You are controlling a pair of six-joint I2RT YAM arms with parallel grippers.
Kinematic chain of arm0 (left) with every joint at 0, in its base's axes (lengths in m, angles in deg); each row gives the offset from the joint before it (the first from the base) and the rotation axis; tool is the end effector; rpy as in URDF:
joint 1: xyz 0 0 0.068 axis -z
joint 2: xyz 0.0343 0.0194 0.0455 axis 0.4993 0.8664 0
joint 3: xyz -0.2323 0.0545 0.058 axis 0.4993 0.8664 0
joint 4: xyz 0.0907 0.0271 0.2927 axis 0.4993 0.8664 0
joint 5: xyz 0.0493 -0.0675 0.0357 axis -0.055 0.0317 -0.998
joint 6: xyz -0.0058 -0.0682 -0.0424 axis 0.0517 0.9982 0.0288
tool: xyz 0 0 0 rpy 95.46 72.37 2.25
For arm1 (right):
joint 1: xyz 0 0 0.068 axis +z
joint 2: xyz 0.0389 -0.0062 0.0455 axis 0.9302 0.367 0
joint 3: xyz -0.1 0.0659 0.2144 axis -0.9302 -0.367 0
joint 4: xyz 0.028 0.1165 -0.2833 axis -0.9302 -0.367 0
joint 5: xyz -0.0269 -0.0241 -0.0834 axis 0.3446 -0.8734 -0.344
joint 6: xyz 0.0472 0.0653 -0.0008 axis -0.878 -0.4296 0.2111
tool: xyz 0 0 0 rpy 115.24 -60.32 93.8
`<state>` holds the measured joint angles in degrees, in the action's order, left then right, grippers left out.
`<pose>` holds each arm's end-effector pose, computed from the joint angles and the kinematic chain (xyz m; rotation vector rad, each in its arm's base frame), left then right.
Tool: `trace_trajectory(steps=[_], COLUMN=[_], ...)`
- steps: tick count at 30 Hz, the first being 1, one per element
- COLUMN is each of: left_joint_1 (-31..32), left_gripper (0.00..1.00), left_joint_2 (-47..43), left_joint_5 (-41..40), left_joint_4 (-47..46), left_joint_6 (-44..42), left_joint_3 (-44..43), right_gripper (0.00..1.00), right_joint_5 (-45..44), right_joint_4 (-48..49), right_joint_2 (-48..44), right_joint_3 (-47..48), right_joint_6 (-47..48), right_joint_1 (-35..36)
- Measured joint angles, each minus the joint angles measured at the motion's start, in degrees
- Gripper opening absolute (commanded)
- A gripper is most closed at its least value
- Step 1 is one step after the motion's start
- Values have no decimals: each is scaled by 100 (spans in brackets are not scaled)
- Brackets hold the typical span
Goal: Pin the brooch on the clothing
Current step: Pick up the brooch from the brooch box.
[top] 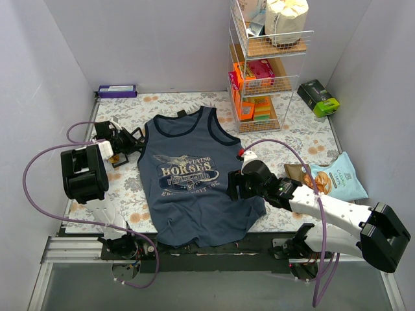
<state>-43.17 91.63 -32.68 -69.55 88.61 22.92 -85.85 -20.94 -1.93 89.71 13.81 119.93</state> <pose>0.4094 0.0602 0.0588 -1.4511 2.0972 -1.0492 0.2023 0.2367 0.1438 -0.3810 2.2811 0.5631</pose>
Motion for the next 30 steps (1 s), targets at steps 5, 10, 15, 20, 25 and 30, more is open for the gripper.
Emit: trace_trajectory(steps=[5,10,15,20,25,30], left_joint_1=[-59,-68,-105,-166,-212,-251], left_gripper=[0,14,23,22,17,9], left_joint_2=[-90,-101,-101,-101,-101,-96], left_joint_5=[-83,-63,-70,-68,-70,-48], left_joint_4=[175,254,374,426,428,428], left_joint_6=[-155,-254,-319,-330,-299,-249], left_joint_3=[0,0,-2,-2,-2,-2], right_gripper=[75,75,75,75,75,75], right_joint_5=[0,-7,-20,-22,-22,-22], right_joint_4=[-2,-4,-9,-13,-13,-13], right_joint_2=[-2,-2,-2,-2,-2,-2], right_joint_3=[0,0,0,0,0,0], right_joint_6=[0,0,-2,-2,-2,-2], right_joint_1=[4,4,4,13,33,44])
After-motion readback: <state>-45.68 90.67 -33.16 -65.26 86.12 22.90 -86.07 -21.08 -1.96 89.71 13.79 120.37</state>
